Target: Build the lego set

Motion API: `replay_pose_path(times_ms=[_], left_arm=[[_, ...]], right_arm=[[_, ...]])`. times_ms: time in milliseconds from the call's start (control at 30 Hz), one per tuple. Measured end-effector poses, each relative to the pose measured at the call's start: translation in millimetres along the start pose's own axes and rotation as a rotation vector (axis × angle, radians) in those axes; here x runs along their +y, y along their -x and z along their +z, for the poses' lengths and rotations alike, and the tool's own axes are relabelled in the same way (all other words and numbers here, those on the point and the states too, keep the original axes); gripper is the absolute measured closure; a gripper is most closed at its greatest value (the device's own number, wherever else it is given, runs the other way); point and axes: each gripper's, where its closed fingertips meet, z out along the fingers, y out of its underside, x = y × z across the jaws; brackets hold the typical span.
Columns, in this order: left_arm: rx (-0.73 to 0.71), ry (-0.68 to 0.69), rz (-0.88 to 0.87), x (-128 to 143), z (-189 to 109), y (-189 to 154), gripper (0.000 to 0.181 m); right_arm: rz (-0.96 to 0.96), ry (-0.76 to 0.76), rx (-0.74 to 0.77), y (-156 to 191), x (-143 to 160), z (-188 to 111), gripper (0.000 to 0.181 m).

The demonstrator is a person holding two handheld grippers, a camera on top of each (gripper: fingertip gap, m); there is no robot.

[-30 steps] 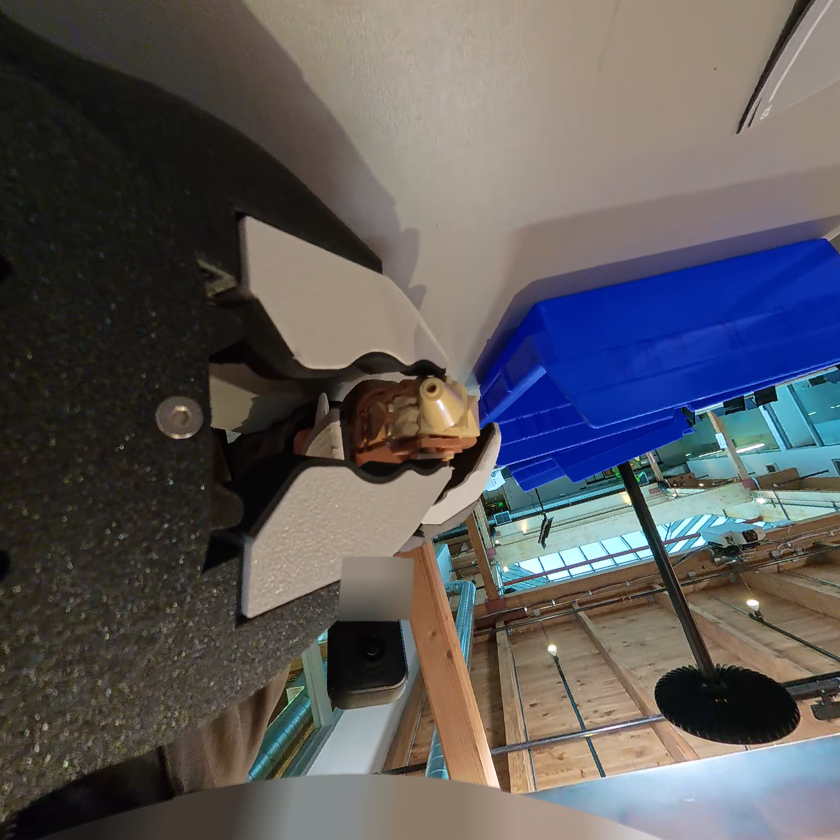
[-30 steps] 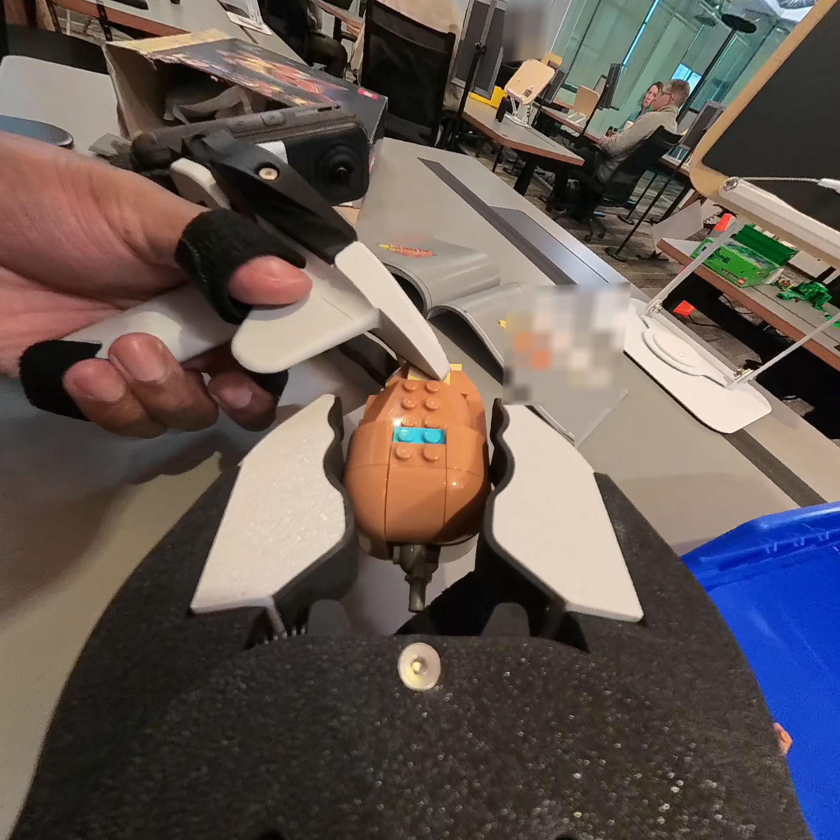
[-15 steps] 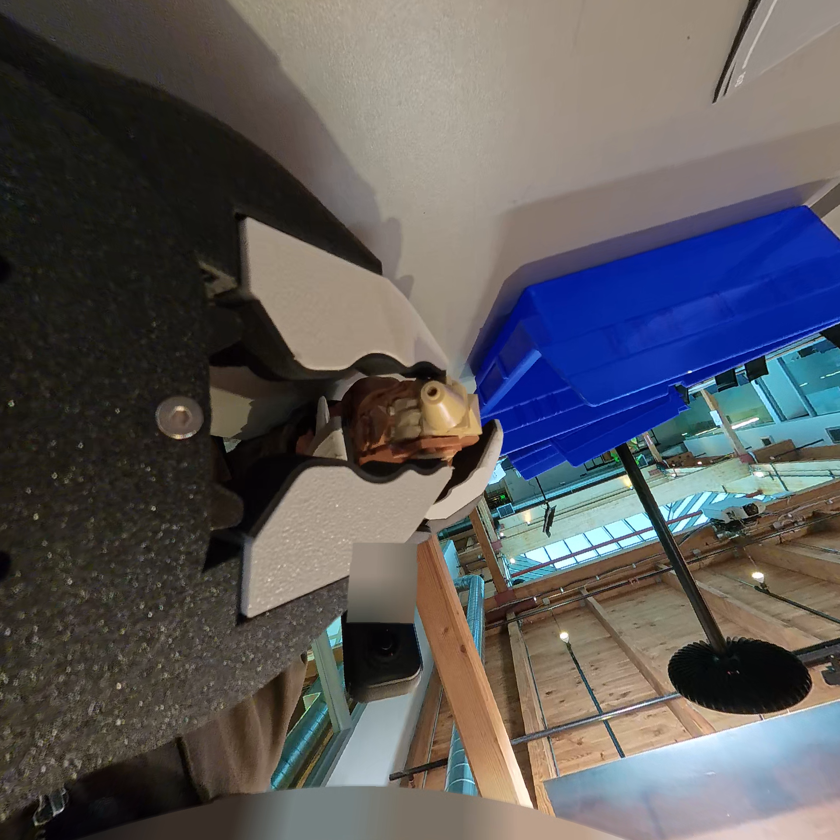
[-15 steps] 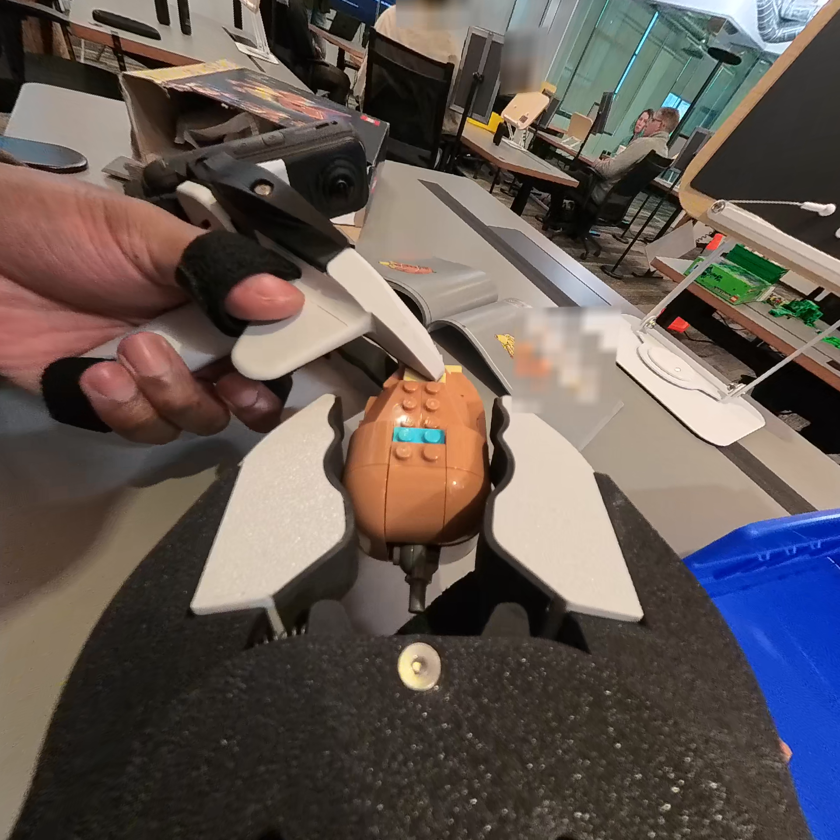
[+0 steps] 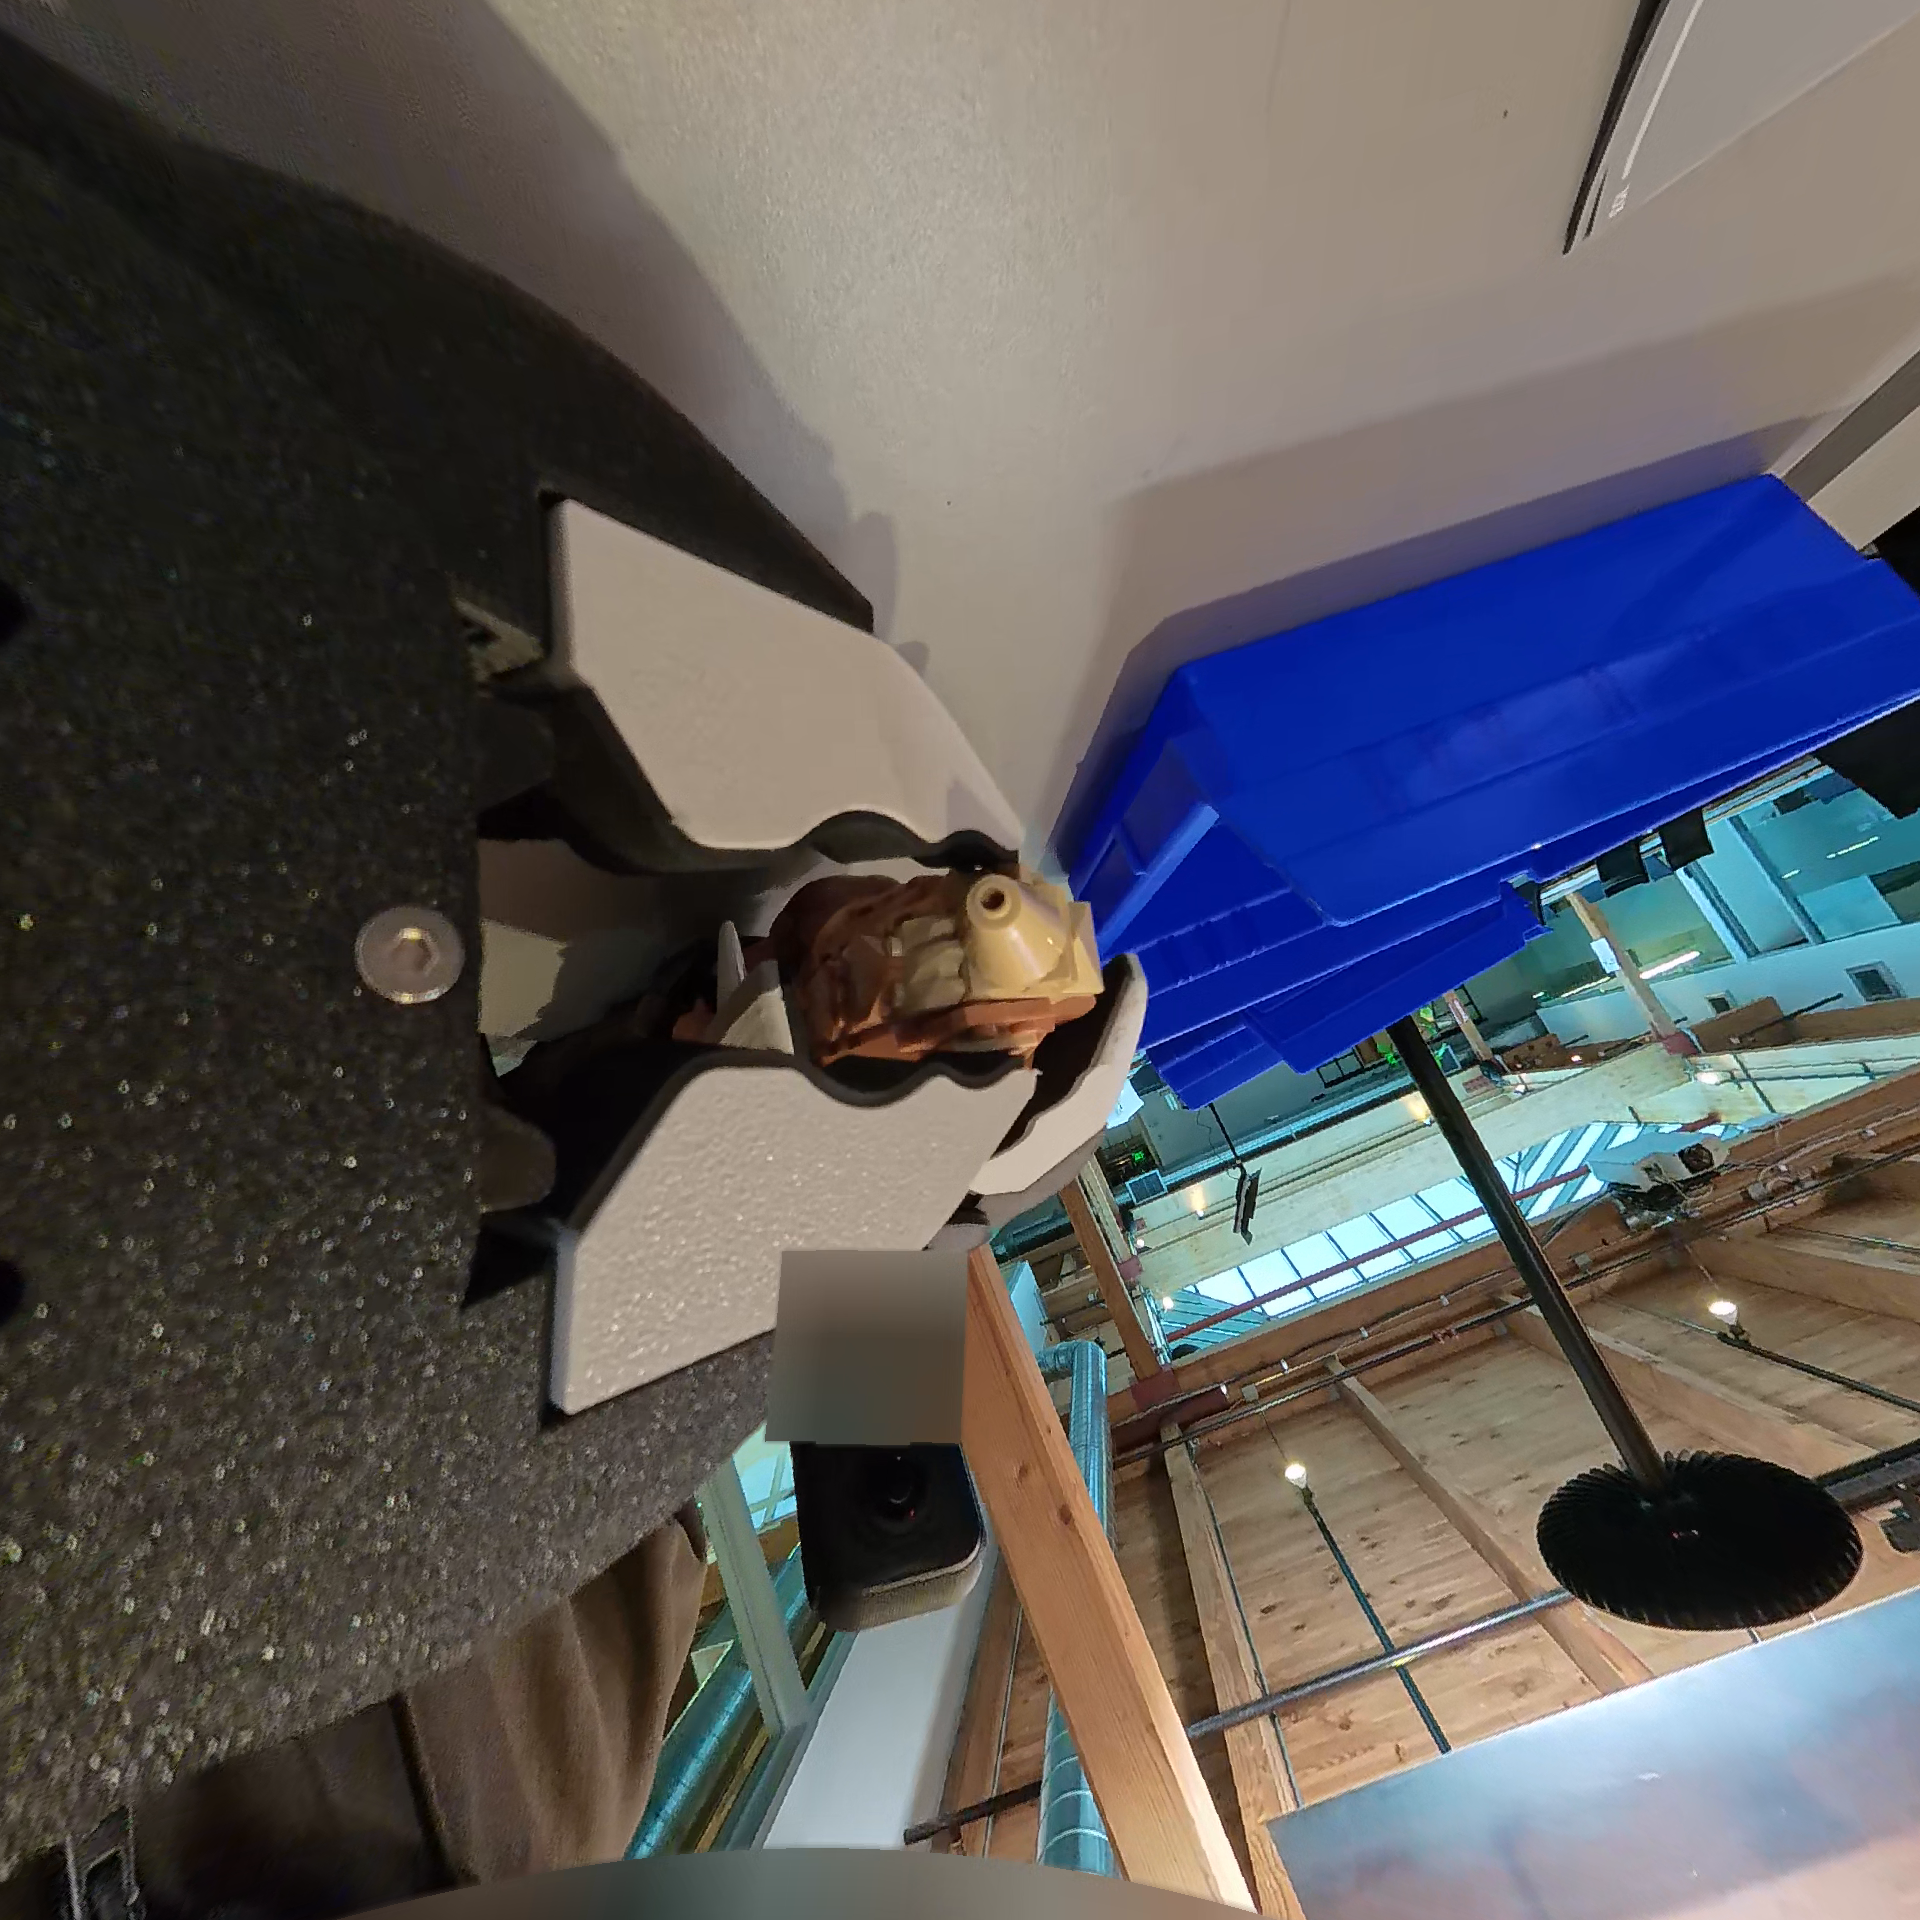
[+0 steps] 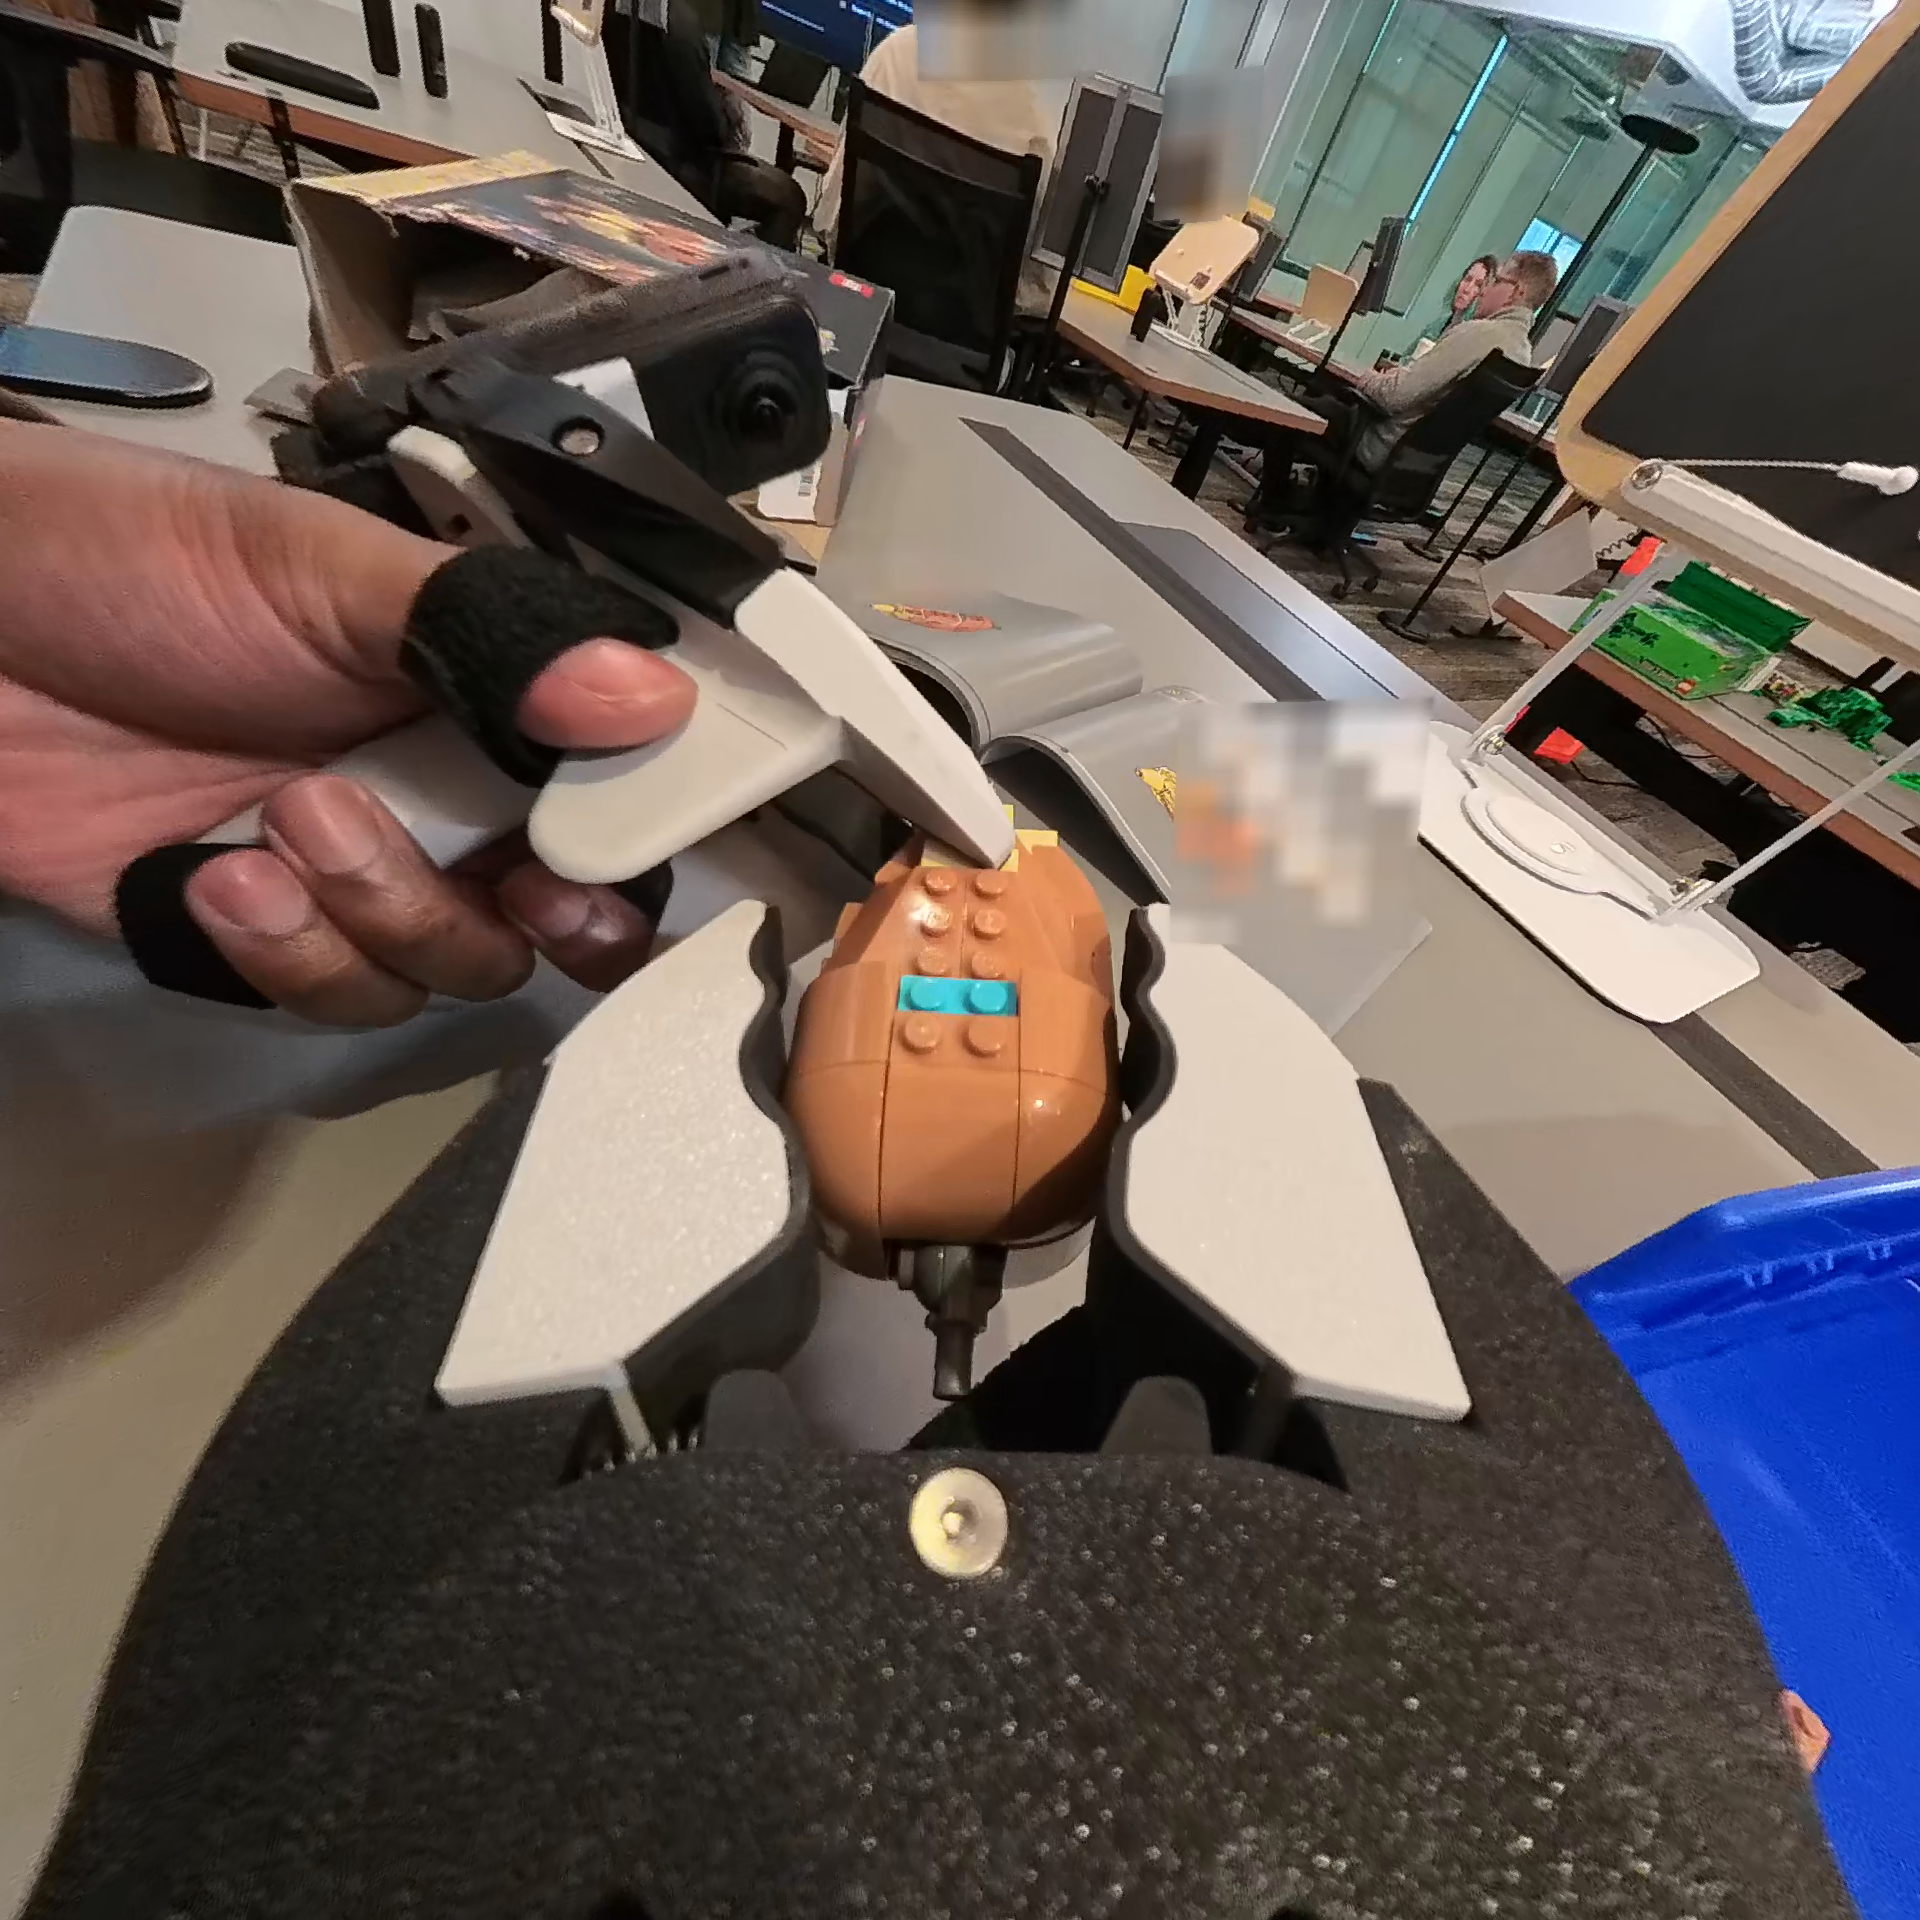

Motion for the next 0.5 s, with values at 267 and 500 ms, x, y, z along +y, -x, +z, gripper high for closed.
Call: replay_pose_path(times_ms=[267, 500], left_arm=[[-0.009, -0.007, 0.01, -0.2, 0.3, 2.1, 0.147], [-0.007, -0.01, -0.006, 0.0, 0.7, 3.1, 0.147]], right_arm=[[0.003, 0.01, -0.001, -0.1, 2.5, 1.2, 0.118], [0.006, 0.01, -0.003, 0.2, 2.9, 1.9, 0.118]])
